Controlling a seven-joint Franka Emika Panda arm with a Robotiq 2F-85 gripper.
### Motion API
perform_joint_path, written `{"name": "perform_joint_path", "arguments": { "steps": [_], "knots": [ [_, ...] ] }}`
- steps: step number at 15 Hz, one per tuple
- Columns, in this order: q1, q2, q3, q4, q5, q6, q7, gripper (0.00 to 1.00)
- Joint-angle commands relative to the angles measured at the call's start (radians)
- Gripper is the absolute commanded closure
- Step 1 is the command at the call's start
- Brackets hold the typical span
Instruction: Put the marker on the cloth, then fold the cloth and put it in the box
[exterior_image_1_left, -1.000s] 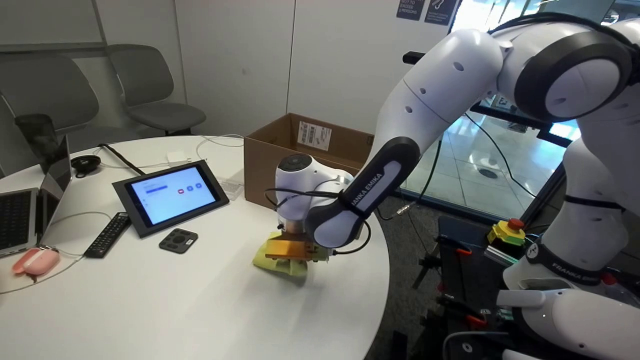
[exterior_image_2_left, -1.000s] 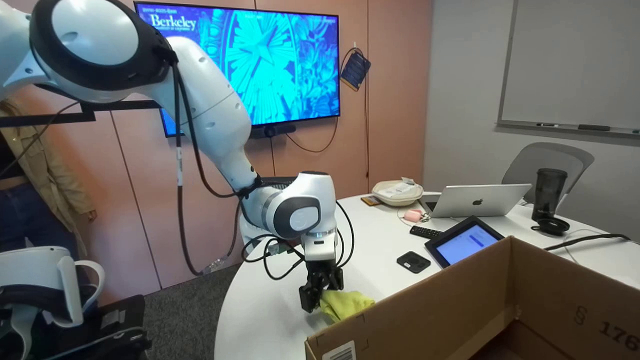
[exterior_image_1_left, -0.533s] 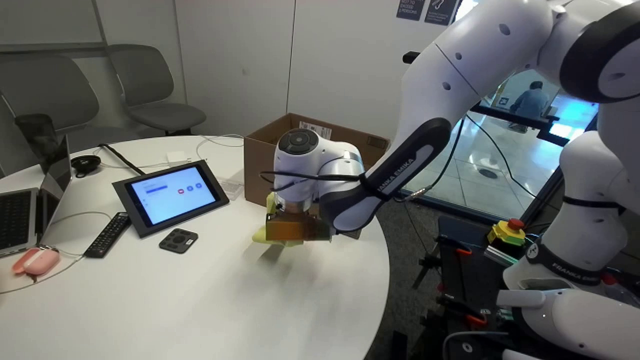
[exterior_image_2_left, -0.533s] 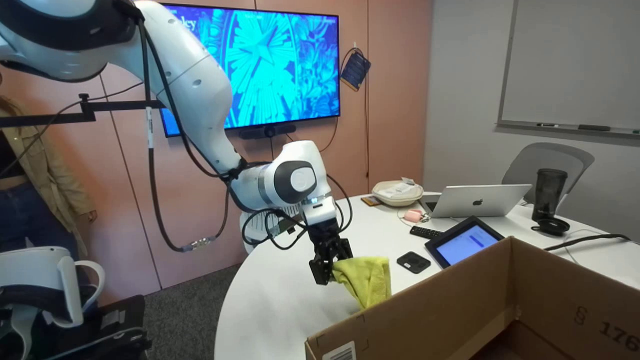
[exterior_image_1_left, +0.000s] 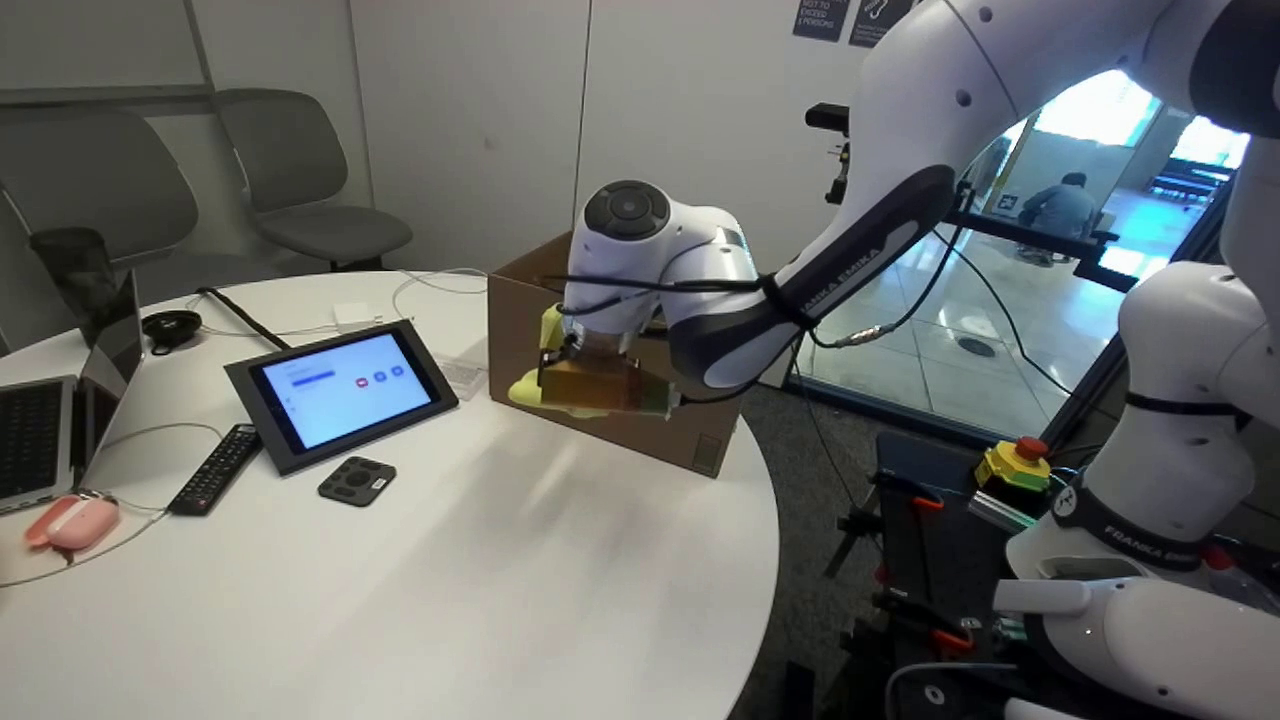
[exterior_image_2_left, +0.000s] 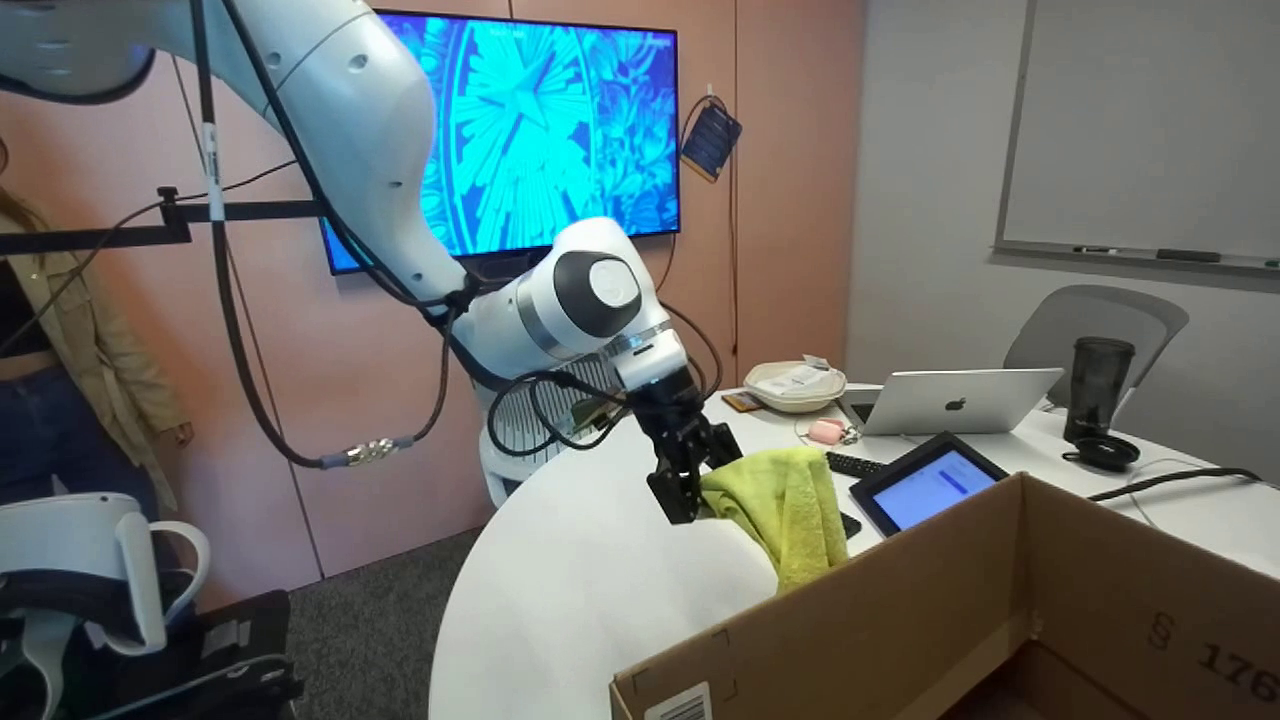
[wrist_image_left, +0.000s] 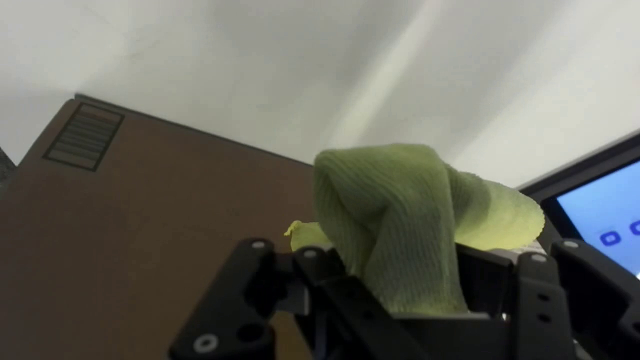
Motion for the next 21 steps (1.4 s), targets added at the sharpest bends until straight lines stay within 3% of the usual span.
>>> {"name": "perform_joint_path", "arguments": {
  "steps": [1, 5, 9, 15, 16, 19, 21],
  "knots": [
    [-0.052, -0.132, 0.012, -0.052, -0.107, -0.028, 0.069, 0.95],
    [-0.142, -0.226, 0.062, -0.037, -0.201, -0.085, 0.104, 0.95],
    [-0.255, -0.305, 0.139, -0.015, -0.223, -0.159, 0.116, 0.95],
    [-0.439, -0.309, 0.216, 0.033, -0.125, -0.208, 0.059, 0.95],
    [-0.455, -0.359, 0.225, 0.000, -0.099, -0.232, 0.045, 0.95],
    [-0.511, -0.347, 0.228, 0.013, -0.028, -0.250, 0.019, 0.95],
    [-0.553, -0.262, 0.219, 0.072, 0.032, -0.231, -0.011, 0.95]
  ]
}}
